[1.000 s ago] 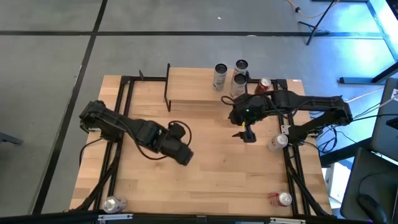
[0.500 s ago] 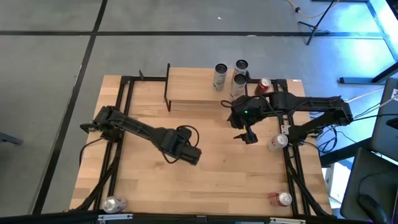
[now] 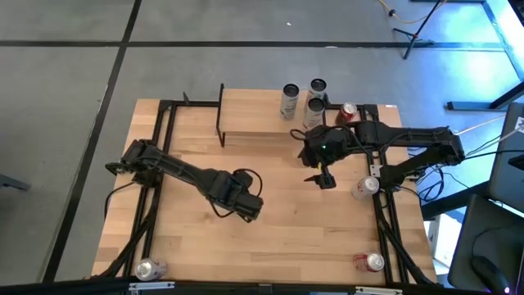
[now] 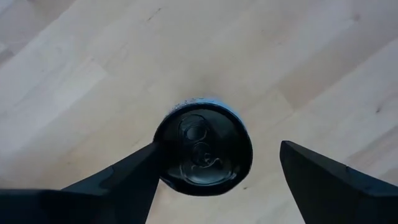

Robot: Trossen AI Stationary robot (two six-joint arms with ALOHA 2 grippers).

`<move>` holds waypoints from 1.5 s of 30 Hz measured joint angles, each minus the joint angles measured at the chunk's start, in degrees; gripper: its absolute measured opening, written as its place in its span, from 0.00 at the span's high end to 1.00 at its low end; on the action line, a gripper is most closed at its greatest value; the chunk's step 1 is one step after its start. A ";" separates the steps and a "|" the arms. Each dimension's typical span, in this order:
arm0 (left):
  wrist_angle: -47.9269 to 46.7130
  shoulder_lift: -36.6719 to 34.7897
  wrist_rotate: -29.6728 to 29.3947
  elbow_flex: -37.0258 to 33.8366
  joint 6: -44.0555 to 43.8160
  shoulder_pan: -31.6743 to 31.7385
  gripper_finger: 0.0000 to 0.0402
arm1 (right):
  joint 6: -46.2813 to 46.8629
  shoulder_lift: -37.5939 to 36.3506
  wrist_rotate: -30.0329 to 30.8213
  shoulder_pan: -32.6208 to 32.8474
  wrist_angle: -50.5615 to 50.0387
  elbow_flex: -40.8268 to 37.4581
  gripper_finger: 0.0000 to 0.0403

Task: Place canned beverage on shelf
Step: Put the white-blue soda can on the shelf aligned with the other white-blue soda can

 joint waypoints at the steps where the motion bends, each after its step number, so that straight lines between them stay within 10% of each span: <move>1: 0.03 -0.02 0.25 0.00 0.02 -0.17 0.23 | 0.03 0.00 0.01 0.00 0.32 0.00 0.07; 9: -1.67 -0.07 7.04 5.62 4.41 -1.30 0.23 | -0.09 0.00 0.01 0.00 0.34 0.01 0.07; 16: -10.71 -1.03 -0.96 9.77 -6.85 -4.26 0.21 | -2.59 0.02 0.03 0.00 -0.81 0.37 0.07; 27: -2.77 -1.27 -5.08 0.67 -20.07 -4.67 0.02 | -6.53 0.02 1.06 0.00 -1.21 0.39 0.07; 45: 9.56 -1.31 -13.10 -14.12 -23.36 -8.50 0.02 | -9.25 0.02 0.45 -3.34 0.52 0.42 0.07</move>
